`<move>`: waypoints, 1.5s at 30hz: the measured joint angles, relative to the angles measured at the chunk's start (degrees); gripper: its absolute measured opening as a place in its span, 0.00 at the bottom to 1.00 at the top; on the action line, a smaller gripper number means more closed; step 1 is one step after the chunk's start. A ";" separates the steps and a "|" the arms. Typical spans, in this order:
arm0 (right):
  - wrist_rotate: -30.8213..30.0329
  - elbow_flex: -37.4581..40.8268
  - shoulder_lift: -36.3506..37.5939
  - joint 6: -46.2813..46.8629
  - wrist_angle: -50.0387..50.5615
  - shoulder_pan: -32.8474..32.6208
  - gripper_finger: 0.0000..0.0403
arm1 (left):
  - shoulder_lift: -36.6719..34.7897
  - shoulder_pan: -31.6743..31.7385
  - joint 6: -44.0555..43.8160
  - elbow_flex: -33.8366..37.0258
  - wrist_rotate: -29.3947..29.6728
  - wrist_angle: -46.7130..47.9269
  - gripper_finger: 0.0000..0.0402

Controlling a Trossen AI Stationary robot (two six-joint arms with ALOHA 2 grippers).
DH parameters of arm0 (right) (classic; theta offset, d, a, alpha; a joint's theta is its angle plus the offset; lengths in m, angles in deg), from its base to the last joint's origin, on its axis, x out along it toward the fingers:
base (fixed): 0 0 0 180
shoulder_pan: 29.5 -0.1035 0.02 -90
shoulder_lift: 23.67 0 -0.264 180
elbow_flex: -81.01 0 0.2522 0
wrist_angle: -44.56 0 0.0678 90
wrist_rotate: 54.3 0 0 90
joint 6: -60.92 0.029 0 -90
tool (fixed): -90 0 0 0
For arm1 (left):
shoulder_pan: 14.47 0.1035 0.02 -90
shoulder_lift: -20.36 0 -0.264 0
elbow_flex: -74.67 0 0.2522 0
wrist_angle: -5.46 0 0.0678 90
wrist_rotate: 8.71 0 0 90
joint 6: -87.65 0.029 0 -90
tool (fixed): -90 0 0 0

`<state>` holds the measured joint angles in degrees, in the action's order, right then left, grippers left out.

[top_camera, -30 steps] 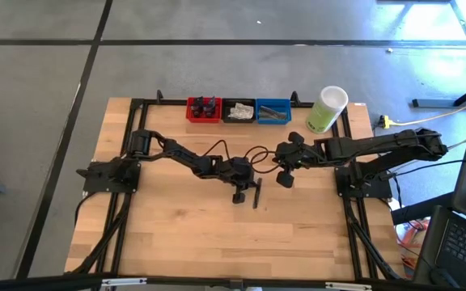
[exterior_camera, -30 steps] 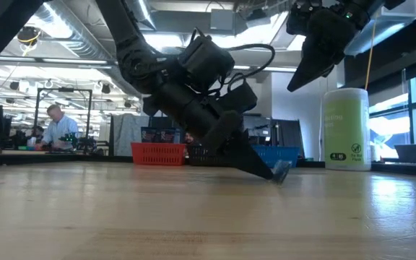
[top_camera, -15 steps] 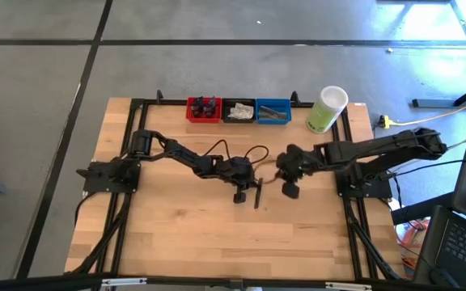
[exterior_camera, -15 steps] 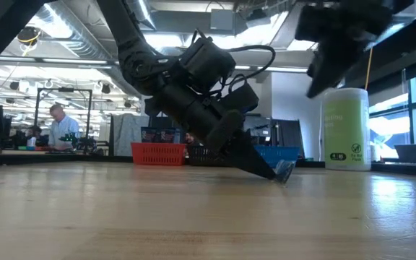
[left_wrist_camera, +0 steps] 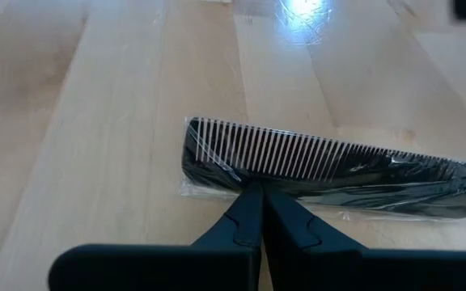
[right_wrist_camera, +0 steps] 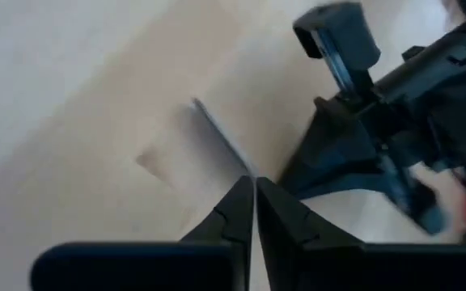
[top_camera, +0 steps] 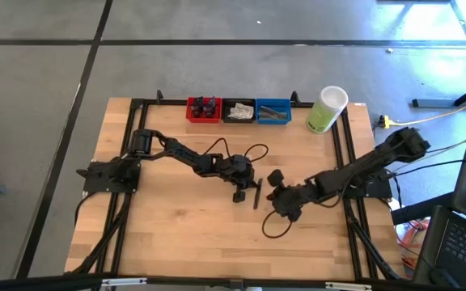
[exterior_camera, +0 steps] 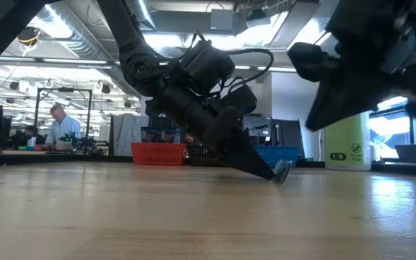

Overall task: Pick & Place Travel size toiletries
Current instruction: Put the black comb into the blue bin

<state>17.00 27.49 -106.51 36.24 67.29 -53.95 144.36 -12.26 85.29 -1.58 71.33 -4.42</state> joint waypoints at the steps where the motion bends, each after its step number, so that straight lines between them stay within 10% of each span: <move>1: -1.32 -0.65 -1.13 -1.31 0.00 0.00 0.05 | 0.00 0.11 -0.48 0.03 -0.97 0.00 0.00; 20: -6.91 -8.87 -15.06 -7.91 2.32 -0.11 0.52 | 0.00 0.84 -3.10 0.08 -3.78 0.01 0.00; 45: -7.22 -9.08 -20.87 -9.02 -2.32 0.55 0.16 | 0.11 1.41 -9.06 0.12 -6.92 -1.07 0.00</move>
<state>9.79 18.41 -127.37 27.22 64.97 -53.40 144.47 -10.85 76.23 -1.46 64.41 -5.49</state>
